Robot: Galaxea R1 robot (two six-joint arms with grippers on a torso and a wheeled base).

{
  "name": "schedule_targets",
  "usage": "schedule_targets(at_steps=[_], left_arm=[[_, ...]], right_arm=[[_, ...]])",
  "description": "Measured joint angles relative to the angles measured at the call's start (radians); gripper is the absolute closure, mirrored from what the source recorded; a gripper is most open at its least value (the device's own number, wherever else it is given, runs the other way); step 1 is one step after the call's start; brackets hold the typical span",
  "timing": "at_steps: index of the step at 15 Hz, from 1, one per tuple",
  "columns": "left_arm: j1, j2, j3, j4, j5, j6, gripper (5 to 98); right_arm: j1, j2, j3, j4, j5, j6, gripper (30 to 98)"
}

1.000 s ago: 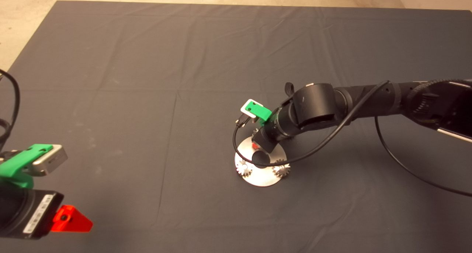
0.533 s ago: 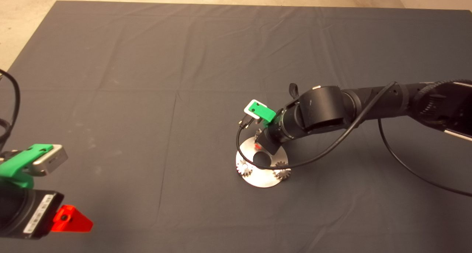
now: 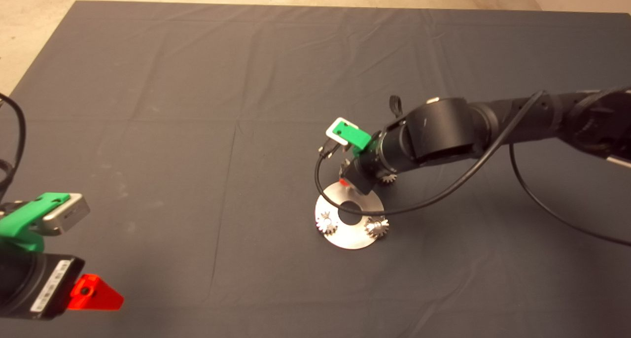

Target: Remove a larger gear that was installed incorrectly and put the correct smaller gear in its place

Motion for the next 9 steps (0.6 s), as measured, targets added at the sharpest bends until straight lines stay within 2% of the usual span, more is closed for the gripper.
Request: schedule_targets(at_steps=[3,6,9], left_arm=[[0.000,-0.003,0.000,0.000,0.000,0.000,5.4],[0.000,-0.003,0.000,0.000,0.000,0.000,5.4],[0.000,-0.002,0.000,0.000,0.000,0.000,5.4]], right_arm=[[0.037,-0.060,0.018,0.000,0.010,0.006,78.6],[0.033,-0.163,0.019,0.000,-0.007,0.008,78.6],[0.033,-0.242,0.019,0.001,-0.009,0.008,78.6]])
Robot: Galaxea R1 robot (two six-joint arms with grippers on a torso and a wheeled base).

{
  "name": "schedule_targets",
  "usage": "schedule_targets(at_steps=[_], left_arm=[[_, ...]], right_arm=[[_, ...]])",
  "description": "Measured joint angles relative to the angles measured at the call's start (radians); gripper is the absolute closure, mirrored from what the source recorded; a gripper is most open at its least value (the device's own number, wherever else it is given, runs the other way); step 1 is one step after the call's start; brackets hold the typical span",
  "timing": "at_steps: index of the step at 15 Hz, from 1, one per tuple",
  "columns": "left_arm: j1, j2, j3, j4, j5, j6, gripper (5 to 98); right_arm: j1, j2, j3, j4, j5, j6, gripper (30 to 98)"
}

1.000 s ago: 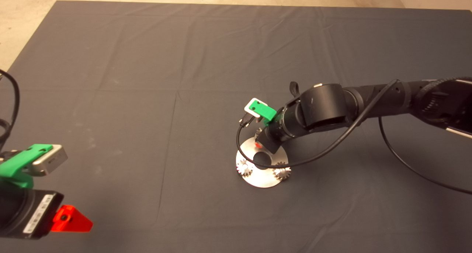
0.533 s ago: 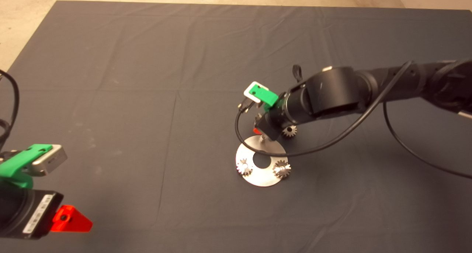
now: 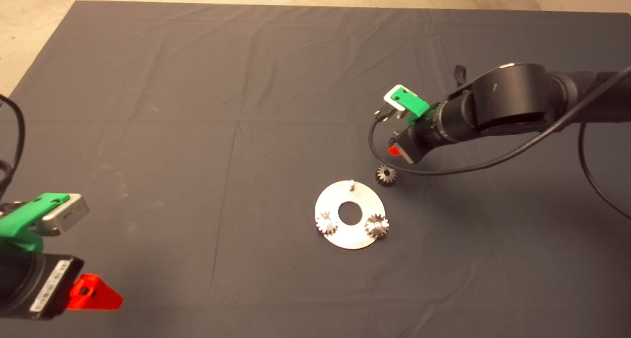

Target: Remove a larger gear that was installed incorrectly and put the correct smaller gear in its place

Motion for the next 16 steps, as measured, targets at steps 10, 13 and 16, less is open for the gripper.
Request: schedule_targets(at_steps=[10,13,16], left_arm=[[0.000,0.000,0.000,0.000,0.000,0.000,5.4],[0.000,0.000,0.001,0.000,0.000,0.000,5.4],[0.000,0.000,0.001,0.000,0.000,0.000,5.4]], right_arm=[[-0.087,-0.185,0.001,0.013,0.005,0.003,78.7],[-0.092,-0.183,0.005,0.013,0.015,0.018,78.8],[-0.101,-0.181,0.007,0.013,0.016,0.019,78.8]])
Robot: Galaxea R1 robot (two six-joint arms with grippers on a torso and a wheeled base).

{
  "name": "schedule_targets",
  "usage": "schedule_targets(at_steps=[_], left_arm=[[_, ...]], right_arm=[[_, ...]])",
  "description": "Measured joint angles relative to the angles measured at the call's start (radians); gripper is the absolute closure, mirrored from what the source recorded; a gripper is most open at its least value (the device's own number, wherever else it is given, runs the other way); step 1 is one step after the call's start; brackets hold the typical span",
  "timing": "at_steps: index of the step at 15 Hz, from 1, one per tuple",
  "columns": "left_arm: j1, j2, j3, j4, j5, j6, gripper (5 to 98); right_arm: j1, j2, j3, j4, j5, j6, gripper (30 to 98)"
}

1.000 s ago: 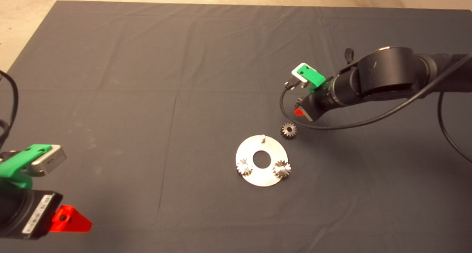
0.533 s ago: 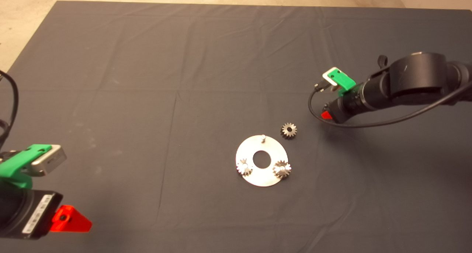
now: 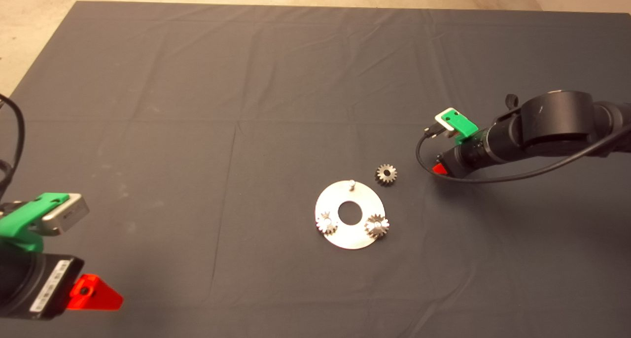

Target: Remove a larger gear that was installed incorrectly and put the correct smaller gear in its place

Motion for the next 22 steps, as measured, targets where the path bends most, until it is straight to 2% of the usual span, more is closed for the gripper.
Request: schedule_targets(at_steps=[10,11,14,15,16,19,21,22], left_arm=[[0.000,0.000,0.002,-0.001,0.000,0.000,5.4],[0.000,0.000,0.002,-0.001,0.000,0.000,5.4],[0.000,0.000,0.002,-0.001,0.000,0.000,5.4],[0.000,-0.001,0.002,-0.001,0.000,0.000,5.4],[0.000,-0.001,0.002,-0.001,0.000,0.000,5.4],[0.000,-0.003,0.002,-0.001,0.000,0.000,5.4],[0.000,-0.004,0.002,-0.001,0.000,0.000,5.4],[0.000,-0.004,0.002,-0.001,0.000,0.000,5.4]], right_arm=[[-0.013,0.000,0.001,-0.001,0.002,0.000,75.4],[-0.013,0.000,0.001,-0.001,0.001,0.000,71.8],[-0.013,0.000,0.001,-0.001,0.001,0.000,70.1],[-0.013,0.000,0.003,-0.002,0.000,0.001,66.6],[-0.012,0.000,0.010,-0.002,0.000,0.004,66.3],[0.031,0.021,0.022,-0.002,-0.001,0.037,61.2],[0.078,0.054,0.036,-0.002,-0.005,0.060,60.4],[0.081,0.080,0.040,-0.002,-0.003,0.062,60.2]])
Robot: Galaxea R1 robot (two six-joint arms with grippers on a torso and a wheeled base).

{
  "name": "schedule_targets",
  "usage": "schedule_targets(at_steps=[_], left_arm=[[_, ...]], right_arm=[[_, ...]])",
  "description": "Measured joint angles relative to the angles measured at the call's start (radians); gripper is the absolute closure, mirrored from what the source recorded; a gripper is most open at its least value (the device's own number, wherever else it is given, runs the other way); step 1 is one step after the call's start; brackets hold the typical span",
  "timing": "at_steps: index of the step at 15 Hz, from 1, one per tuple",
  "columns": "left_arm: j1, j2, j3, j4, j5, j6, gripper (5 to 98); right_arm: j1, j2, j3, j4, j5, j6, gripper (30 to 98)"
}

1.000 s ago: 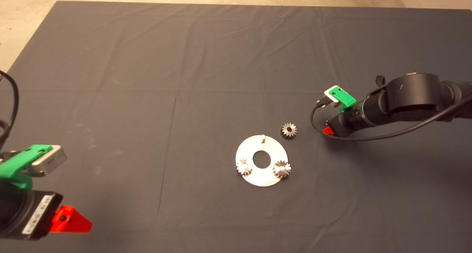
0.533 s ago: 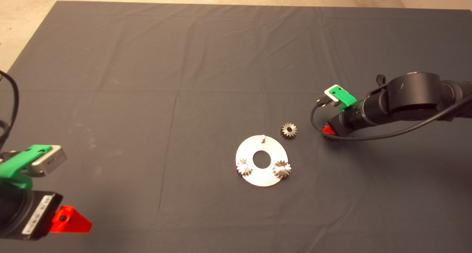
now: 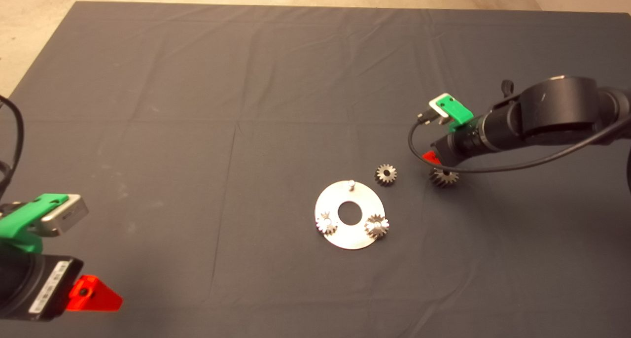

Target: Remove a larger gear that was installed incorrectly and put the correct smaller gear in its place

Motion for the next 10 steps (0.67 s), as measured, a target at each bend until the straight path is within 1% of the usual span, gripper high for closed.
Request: schedule_targets(at_steps=[1,2,3,5,6,8,10], left_arm=[[0.000,-0.003,0.000,-0.001,0.000,0.000,5.4],[0.000,-0.005,0.001,0.000,0.000,0.000,5.4],[0.000,-0.005,0.001,0.000,0.000,0.000,5.4],[0.000,-0.005,0.002,0.000,0.000,0.000,5.4],[0.000,-0.005,0.002,0.000,0.000,0.000,5.4],[0.000,-0.005,0.002,0.000,0.000,0.000,5.4],[0.000,-0.005,0.003,0.000,0.000,0.000,5.4]], right_arm=[[-0.004,0.015,0.005,0.000,0.001,0.010,57.1],[-0.009,0.025,0.006,0.000,0.002,0.014,55.6],[-0.009,0.036,0.004,0.000,-0.002,0.018,55.5],[-0.011,0.067,-0.006,0.000,-0.002,0.021,51.0],[-0.013,0.082,-0.012,0.000,-0.002,0.021,50.9],[-0.014,0.117,-0.039,0.000,0.004,0.029,46.0],[-0.020,0.130,-0.055,0.000,0.002,0.037,45.2]])
